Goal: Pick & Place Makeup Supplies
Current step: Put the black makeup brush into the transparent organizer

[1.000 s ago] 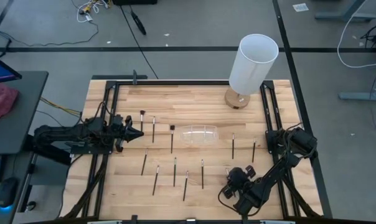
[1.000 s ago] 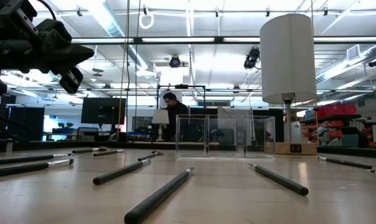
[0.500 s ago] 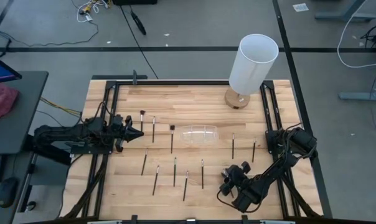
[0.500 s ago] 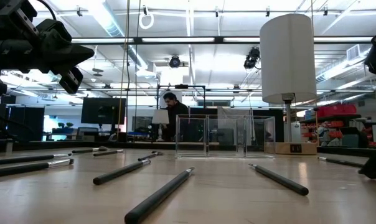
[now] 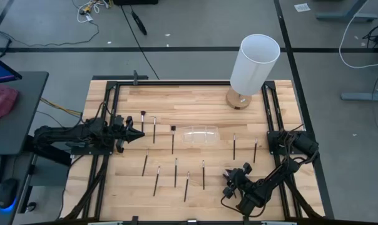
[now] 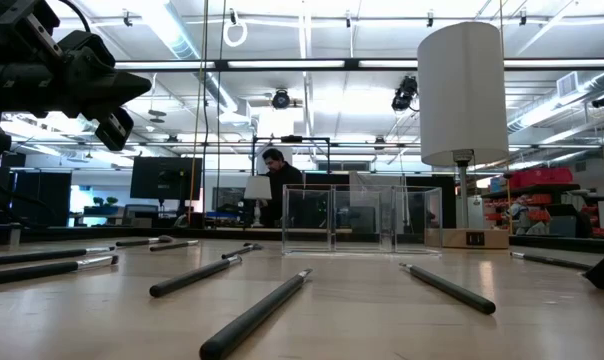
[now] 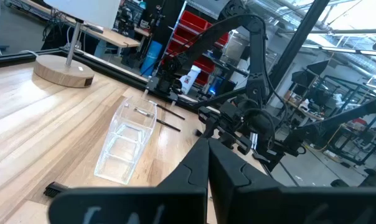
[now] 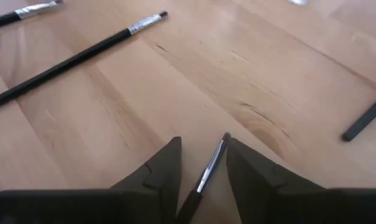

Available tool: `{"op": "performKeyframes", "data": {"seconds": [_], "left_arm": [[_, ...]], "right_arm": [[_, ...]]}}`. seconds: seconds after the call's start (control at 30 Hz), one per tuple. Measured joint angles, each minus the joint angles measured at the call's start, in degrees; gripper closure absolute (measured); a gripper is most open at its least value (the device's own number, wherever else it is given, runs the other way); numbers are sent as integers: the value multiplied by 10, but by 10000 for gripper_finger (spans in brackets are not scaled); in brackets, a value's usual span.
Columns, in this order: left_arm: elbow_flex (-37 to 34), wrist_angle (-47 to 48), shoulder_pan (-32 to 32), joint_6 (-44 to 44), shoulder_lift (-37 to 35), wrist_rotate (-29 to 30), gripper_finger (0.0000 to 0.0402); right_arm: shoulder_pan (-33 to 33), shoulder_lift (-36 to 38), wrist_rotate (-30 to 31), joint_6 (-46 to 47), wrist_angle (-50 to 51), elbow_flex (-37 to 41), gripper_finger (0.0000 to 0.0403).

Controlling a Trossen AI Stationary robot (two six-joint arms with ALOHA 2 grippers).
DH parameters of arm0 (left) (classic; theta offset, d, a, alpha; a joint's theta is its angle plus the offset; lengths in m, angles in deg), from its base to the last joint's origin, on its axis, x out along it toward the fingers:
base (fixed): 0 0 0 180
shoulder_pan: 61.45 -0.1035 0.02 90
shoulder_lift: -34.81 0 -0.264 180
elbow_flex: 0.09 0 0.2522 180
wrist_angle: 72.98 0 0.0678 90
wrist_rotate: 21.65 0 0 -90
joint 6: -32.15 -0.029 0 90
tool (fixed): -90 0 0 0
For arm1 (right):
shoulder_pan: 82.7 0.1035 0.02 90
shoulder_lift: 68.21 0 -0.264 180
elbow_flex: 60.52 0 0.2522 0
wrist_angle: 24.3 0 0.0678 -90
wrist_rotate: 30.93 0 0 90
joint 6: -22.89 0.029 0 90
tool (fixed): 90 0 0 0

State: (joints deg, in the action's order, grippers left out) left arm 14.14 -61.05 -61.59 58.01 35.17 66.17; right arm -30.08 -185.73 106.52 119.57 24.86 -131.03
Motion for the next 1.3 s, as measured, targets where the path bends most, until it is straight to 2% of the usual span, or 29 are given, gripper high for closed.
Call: {"op": "performKeyframes", "data": {"seconds": [0.17,0.37,0.47,0.63,0.77,1.0,1.3], "left_arm": [[0,0,0,0,0,0,399],[0,0,0,0,0,1,399],[0,0,0,0,0,5,399],[0,0,0,0,0,5,399],[0,0,0,0,0,6,399],[0,0,0,1,0,7,399],[0,0,0,0,0,7,399]], "right_arm": [[16,-14,28,6,-4,0,296],[32,-15,32,39,-4,1,322],[35,-16,36,53,-4,1,311],[35,-16,33,51,-5,0,259],[35,-16,29,47,-3,-5,239],[38,6,-31,24,18,-11,255],[42,7,-31,23,19,-8,287]]}}
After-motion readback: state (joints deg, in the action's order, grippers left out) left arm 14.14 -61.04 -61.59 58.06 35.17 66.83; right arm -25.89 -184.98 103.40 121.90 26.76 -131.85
